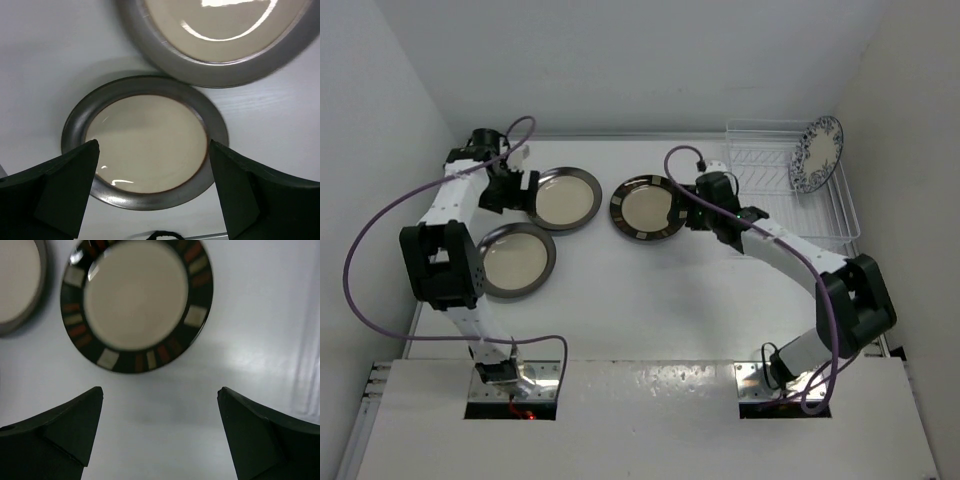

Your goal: Load the plates into the dish rack

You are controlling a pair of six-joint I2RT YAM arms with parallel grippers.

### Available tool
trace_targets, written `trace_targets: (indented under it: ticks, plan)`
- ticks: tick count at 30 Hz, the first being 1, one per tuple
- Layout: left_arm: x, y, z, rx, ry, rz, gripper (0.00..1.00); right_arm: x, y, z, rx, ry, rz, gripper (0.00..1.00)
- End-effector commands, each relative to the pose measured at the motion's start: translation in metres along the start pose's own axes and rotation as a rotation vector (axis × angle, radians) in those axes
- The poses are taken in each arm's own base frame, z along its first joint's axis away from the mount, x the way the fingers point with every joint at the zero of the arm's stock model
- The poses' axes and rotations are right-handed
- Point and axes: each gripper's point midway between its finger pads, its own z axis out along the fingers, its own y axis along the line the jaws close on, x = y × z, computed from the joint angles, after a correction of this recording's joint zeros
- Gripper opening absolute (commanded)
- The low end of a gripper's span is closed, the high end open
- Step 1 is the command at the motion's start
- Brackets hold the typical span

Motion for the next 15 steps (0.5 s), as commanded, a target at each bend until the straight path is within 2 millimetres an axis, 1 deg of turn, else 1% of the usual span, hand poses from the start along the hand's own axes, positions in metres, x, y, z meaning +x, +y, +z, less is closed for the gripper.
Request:
trace_targets:
  ticks: [1,2,4,5,6,7,8,9,10,11,12,13,14,15]
  plan:
    - [0.014,0.041,-0.009,-0.056,-0.014,-0.219,0.96,-0.007,0.032,-0.004,-0.085,-0.034,0.169,0.96]
    - [0.029,0.059,-0.008,-0.075,0.007,-0.288,0.96,0.0,0.042,-0.004,-0.094,-0.022,0.138,0.96]
    - [0.039,0.075,-0.009,-0.099,-0.008,-0.383,0.96,0.006,0.049,-0.007,-0.099,-0.008,0.1,0.96]
    - [0.055,0.078,-0.005,-0.104,0.011,-0.424,0.96,0.01,0.053,-0.008,-0.102,-0.003,0.086,0.96]
    - [0.068,0.089,-0.003,-0.117,0.023,-0.479,0.96,0.011,0.053,-0.008,-0.1,0.0,0.075,0.96]
    - [0.072,0.093,-0.002,-0.127,0.007,-0.502,0.96,0.015,0.058,-0.01,-0.11,0.005,0.062,0.96]
    - [0.087,0.092,0.005,-0.125,0.039,-0.534,0.96,0.015,0.059,-0.011,-0.112,0.003,0.051,0.96]
    - [0.094,0.101,0.0,-0.155,0.026,-0.553,0.96,0.015,0.063,-0.013,-0.119,-0.004,0.044,0.96]
    - [0.095,0.106,-0.001,-0.176,0.007,-0.558,0.96,0.015,0.064,-0.015,-0.12,-0.007,0.038,0.96]
    - [0.107,0.111,0.001,-0.207,0.022,-0.57,0.96,0.017,0.069,-0.017,-0.129,-0.008,0.022,0.96]
    - [0.111,0.113,0.0,-0.214,0.015,-0.58,0.96,0.015,0.072,-0.02,-0.139,-0.016,0.016,0.96]
    - [0.116,0.121,-0.005,-0.232,-0.003,-0.606,0.96,0.013,0.075,-0.021,-0.147,-0.022,-0.009,0.96]
    - [0.127,0.122,-0.001,-0.234,0.013,-0.625,0.96,0.016,0.08,-0.023,-0.157,-0.018,-0.021,0.96]
    - [0.131,0.125,0.0,-0.232,0.009,-0.641,0.96,0.015,0.081,-0.024,-0.161,-0.021,-0.023,0.96]
